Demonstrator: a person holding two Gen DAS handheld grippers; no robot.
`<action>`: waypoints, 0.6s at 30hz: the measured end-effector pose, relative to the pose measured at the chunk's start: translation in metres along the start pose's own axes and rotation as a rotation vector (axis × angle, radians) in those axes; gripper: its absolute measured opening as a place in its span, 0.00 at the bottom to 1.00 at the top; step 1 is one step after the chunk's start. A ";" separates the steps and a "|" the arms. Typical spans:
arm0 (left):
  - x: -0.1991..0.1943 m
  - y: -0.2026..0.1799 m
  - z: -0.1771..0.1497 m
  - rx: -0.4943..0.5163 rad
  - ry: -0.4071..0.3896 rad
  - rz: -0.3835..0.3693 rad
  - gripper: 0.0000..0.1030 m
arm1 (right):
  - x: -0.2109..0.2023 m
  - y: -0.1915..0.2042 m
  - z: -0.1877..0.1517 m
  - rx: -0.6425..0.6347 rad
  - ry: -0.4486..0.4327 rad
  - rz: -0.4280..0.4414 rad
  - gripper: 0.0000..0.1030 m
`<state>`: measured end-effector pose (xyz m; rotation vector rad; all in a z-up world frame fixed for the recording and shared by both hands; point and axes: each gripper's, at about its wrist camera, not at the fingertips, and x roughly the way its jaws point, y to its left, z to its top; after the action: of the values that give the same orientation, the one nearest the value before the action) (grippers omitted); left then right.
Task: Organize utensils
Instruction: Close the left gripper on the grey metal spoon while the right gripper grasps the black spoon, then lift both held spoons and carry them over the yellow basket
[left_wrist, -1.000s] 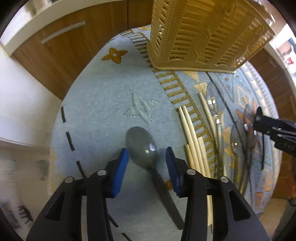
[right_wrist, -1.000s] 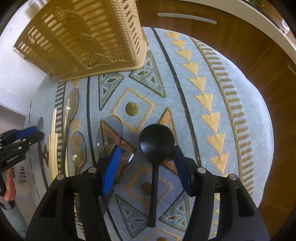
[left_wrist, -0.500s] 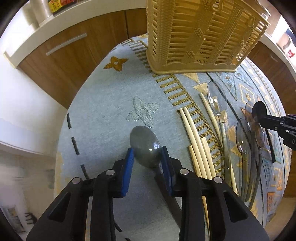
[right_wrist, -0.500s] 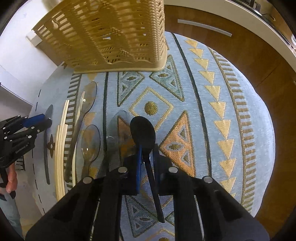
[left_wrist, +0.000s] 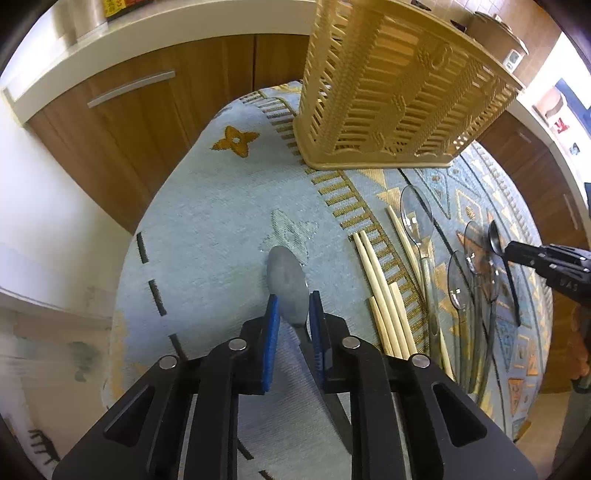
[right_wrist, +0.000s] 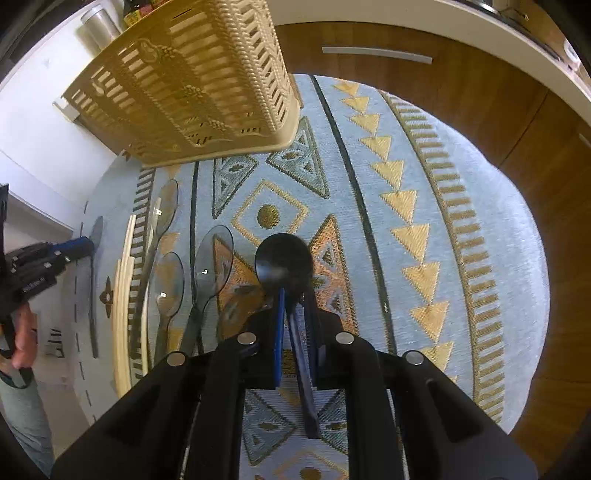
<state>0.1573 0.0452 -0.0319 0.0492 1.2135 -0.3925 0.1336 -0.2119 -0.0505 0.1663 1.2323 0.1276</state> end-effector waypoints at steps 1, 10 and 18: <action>-0.001 0.005 0.001 -0.011 0.002 -0.019 0.11 | -0.006 -0.002 -0.001 -0.008 -0.003 0.001 0.27; 0.014 0.027 0.002 -0.079 0.029 -0.168 0.00 | -0.012 0.007 -0.006 -0.027 -0.020 0.009 0.49; 0.002 0.000 0.008 0.001 -0.041 -0.187 0.46 | 0.001 0.004 0.000 -0.028 -0.002 0.009 0.49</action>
<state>0.1656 0.0429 -0.0307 -0.0714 1.1814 -0.5551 0.1336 -0.2080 -0.0505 0.1478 1.2269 0.1525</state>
